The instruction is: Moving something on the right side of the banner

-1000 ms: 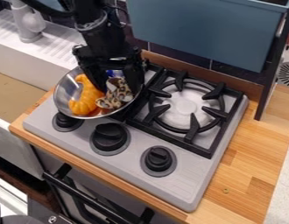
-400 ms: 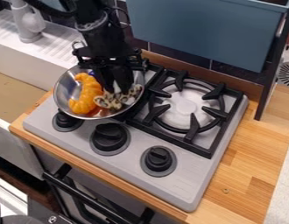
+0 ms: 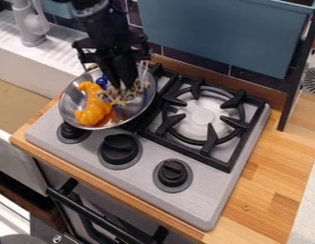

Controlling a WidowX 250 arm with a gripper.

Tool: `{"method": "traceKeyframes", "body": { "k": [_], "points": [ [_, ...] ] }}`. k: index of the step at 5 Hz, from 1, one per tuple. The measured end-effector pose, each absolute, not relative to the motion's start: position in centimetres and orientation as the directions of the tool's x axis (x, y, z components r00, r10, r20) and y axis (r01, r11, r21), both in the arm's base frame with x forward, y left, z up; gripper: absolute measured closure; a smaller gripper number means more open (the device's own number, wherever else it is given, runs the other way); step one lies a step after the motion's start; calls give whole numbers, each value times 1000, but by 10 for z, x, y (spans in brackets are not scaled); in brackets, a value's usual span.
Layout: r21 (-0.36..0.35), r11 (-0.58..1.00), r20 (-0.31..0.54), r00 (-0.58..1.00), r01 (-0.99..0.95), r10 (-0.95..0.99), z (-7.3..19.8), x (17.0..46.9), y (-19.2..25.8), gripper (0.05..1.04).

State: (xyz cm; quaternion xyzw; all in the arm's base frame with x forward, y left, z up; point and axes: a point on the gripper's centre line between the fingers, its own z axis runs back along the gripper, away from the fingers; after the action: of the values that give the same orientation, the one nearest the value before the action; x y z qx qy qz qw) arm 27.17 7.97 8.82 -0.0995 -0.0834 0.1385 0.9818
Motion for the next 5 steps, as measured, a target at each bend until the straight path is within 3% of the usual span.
{"method": "traceKeyframes", "body": {
  "k": [1, 2, 3, 5],
  "points": [
    [-238, 924, 157, 927, -299, 340, 100, 274, 88, 976],
    [-213, 904, 184, 893, -371, 410, 121, 275, 92, 963],
    [-183, 900, 156, 892, -395, 424, 142, 283, 83, 955],
    [-167, 901, 139, 895, -400, 424, 151, 297, 36, 953]
  ]
}}
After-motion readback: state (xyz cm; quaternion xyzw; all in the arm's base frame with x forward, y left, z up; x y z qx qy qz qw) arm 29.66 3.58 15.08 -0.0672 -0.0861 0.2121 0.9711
